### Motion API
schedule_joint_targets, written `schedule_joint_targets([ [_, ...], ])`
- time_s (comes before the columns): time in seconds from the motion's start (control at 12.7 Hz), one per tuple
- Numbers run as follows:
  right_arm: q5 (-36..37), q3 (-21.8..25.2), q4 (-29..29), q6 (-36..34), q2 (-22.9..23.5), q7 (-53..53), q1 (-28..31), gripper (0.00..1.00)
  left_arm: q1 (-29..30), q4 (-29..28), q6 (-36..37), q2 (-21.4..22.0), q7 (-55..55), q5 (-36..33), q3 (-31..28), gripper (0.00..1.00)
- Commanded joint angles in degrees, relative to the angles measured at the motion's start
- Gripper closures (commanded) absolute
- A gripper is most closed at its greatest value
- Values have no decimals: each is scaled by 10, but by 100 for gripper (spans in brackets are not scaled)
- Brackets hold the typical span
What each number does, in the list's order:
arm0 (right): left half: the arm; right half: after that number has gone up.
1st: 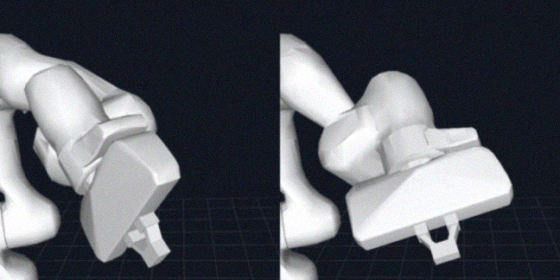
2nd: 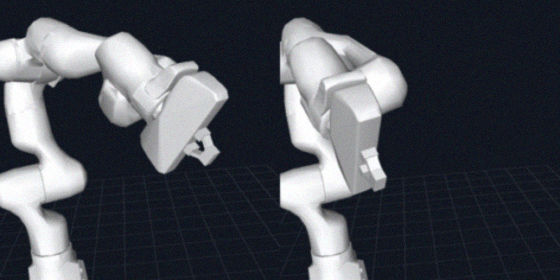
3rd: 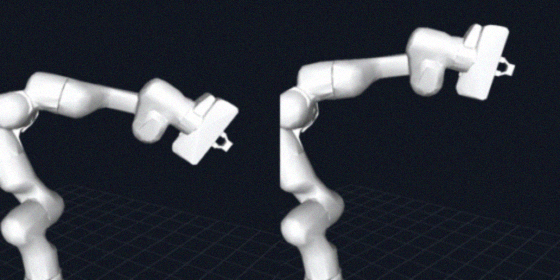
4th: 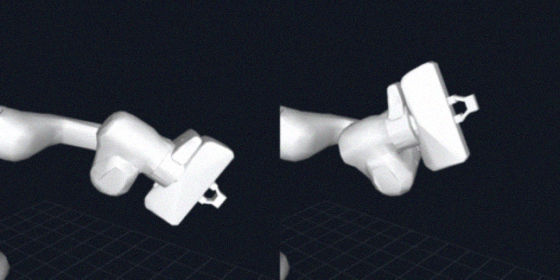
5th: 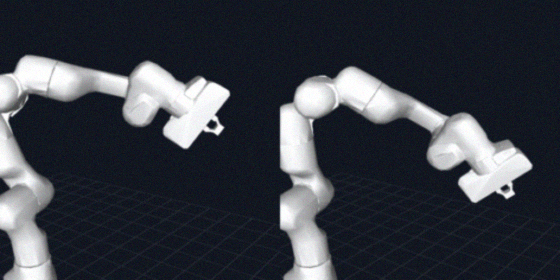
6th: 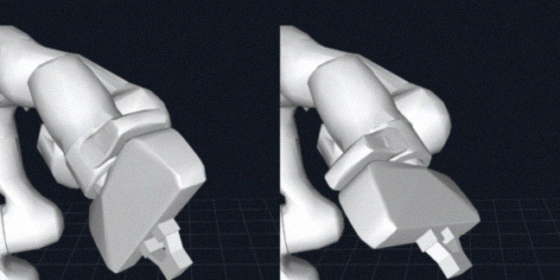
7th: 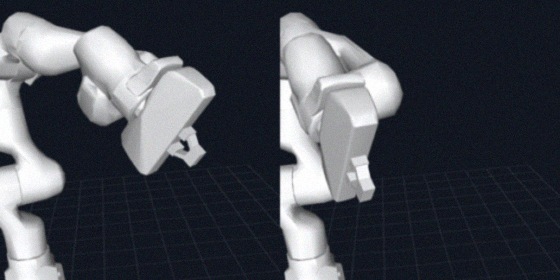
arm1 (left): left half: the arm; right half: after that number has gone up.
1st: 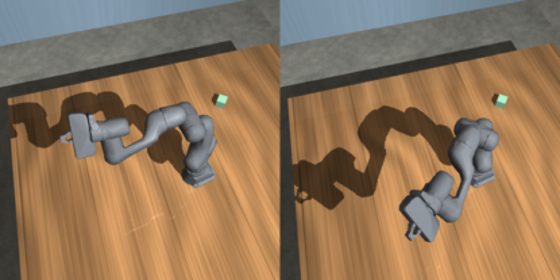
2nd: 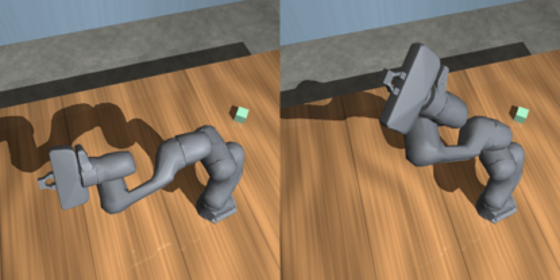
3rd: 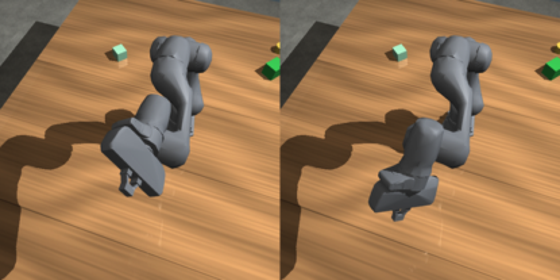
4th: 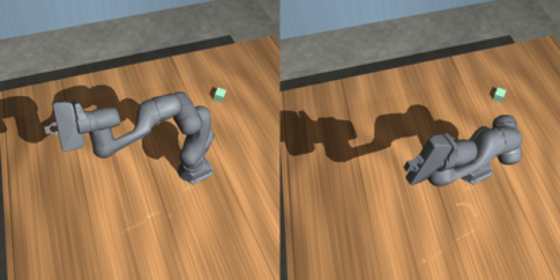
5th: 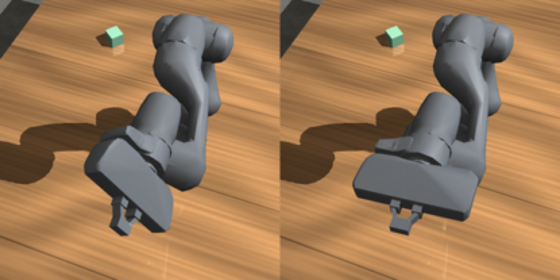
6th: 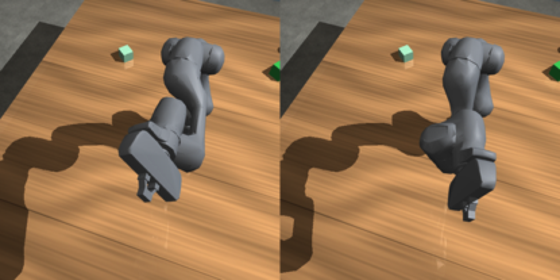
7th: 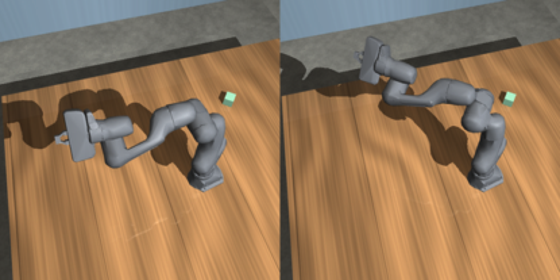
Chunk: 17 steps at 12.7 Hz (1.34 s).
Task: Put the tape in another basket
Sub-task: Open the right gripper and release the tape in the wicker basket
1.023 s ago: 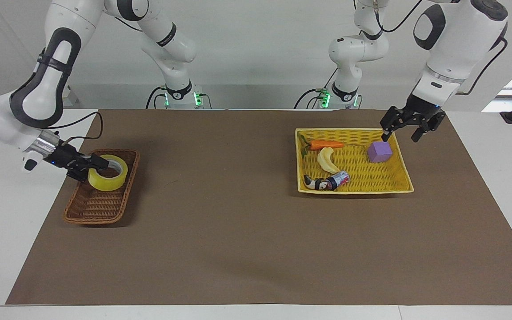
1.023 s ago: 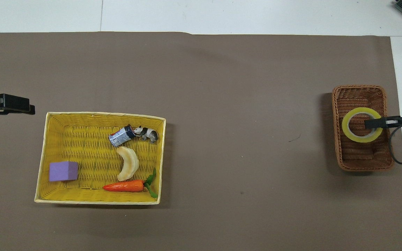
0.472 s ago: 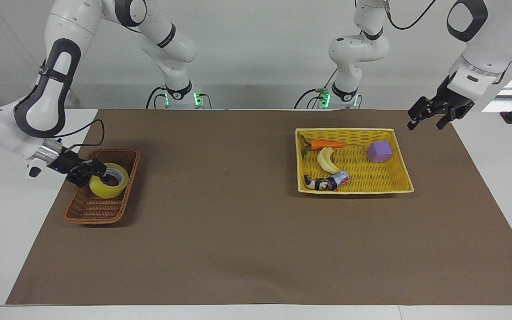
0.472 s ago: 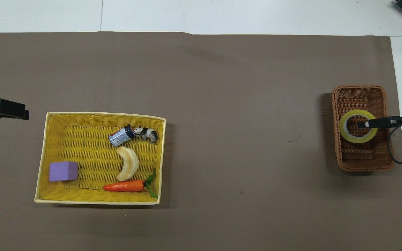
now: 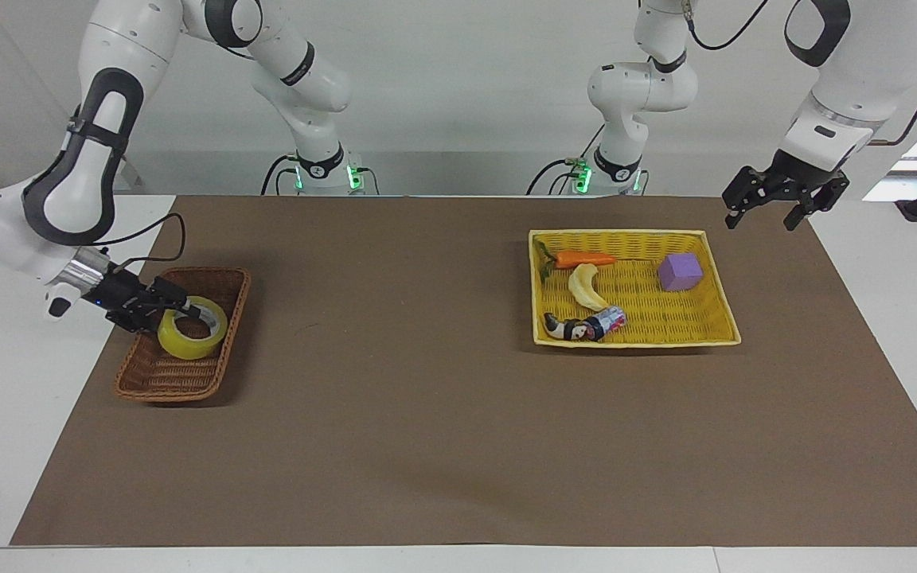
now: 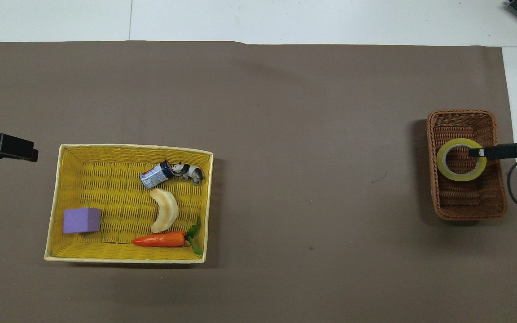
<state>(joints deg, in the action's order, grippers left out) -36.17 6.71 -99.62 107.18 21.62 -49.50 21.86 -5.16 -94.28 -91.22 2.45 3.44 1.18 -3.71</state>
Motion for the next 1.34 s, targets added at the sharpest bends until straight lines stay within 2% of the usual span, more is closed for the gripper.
schedule_joint_targets([
  [0.0, 41, -6, 36, 66, -10, -4, -23, 0, -11, 9, 16, -3, 9, -15, -5, 0],
  [0.16, 117, -6, 37, 133, -36, 61, -65, 0, -10, 9, 17, -2, 7, -11, -5, 0],
  [0.47, 212, -6, 34, 124, -84, 222, -117, 0, -9, 9, 17, -2, 7, -11, -6, 0],
  [0.87, 308, -6, 24, 35, -149, 429, -193, 0, -9, 9, 17, -2, 7, -11, -6, 0],
  [1.26, 345, -7, 19, -35, -204, 578, -262, 0, -9, 9, 17, -2, 7, -11, -6, 0],
])
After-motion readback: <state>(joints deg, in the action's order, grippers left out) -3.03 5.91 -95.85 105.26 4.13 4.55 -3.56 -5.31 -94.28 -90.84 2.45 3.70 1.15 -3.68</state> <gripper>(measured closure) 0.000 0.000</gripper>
